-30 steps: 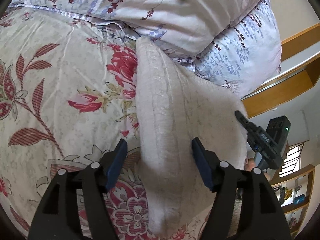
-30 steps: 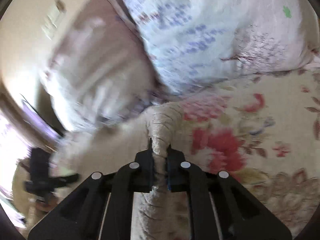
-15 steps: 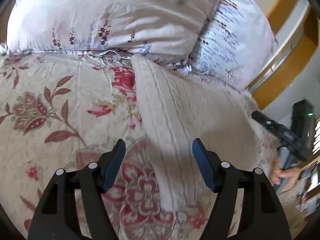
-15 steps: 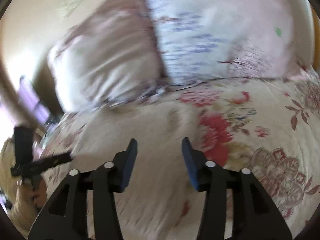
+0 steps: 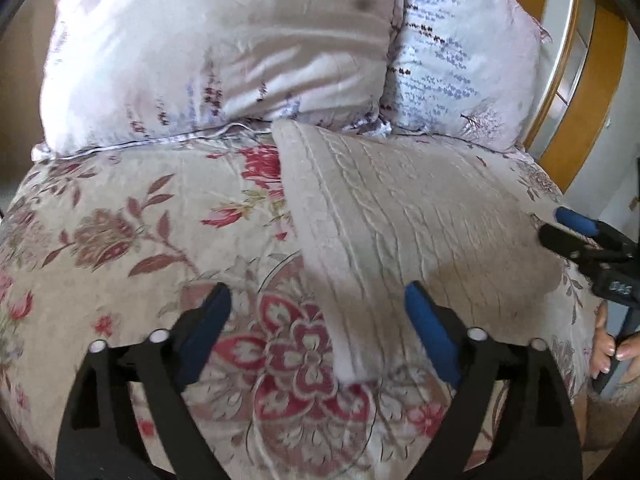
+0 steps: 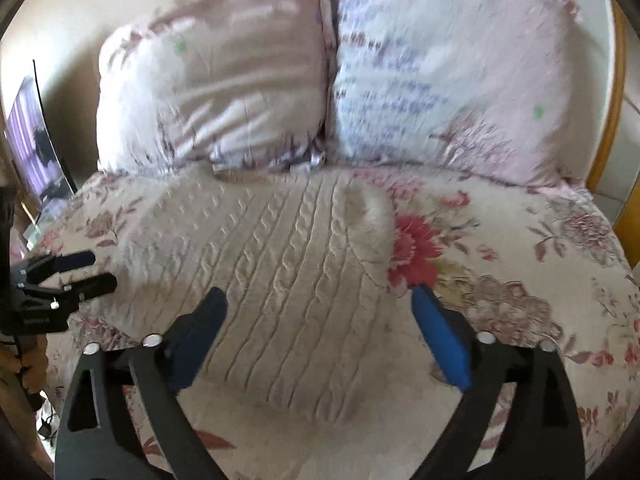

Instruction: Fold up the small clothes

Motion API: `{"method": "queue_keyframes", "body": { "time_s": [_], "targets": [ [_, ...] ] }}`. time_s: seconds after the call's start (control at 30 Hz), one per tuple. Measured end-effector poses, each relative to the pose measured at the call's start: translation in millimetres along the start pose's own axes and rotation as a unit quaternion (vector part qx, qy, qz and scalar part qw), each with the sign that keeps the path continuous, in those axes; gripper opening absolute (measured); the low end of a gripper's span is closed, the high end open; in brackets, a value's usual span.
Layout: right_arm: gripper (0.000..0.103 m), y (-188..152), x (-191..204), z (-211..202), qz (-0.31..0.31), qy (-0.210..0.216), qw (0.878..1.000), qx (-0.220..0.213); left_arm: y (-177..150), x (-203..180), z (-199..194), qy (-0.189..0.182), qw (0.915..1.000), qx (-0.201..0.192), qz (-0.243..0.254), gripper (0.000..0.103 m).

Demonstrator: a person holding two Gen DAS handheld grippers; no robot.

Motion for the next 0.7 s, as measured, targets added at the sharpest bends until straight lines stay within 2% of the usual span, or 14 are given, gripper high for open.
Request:
{"method": "queue_keyframes", "body": {
  "time_s": [0.13, 0.27, 0.4, 0.7],
  "targets": [
    [0.102, -6.6, -7.2, -17.3, 0.025, -0.025, 0.999, -0.016, -13.9, 3.4, -11.3, 0.004, 0.9998, -0.009, -0.015, 0.099],
    [0.102, -19.4, -6.6, -24.6, 0.039, -0.052, 0.998, -0.013, -25.1, 1.4, -17.4, 0.021, 0.9996, -0.012, -0.014, 0.101],
    [0.102, -32.5, 6.7, -22.8, 0.045, -0.027, 0.999, -0.004, -38.1, -2.5, -14.0, 0.047, 0.9988, 0.005, -0.005, 0.101],
    [0.102, -60.8, 34.1, -1.5, 0.036, -0.016, 0.998, 0.056, -55.5, -11.0, 3.7, 0.062, 0.9973, 0.04, -0.001, 0.101]
  ]
}}
Point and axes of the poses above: each gripper's, at about its wrist camera, not at the fingertips, and z roughly the way its jaws point, x to its left, y to its top, the point moved 9 cm from there along z, roughly the way its jaws point, and after that the axes turned 13 degrees about -z, right-handed, at the moved point
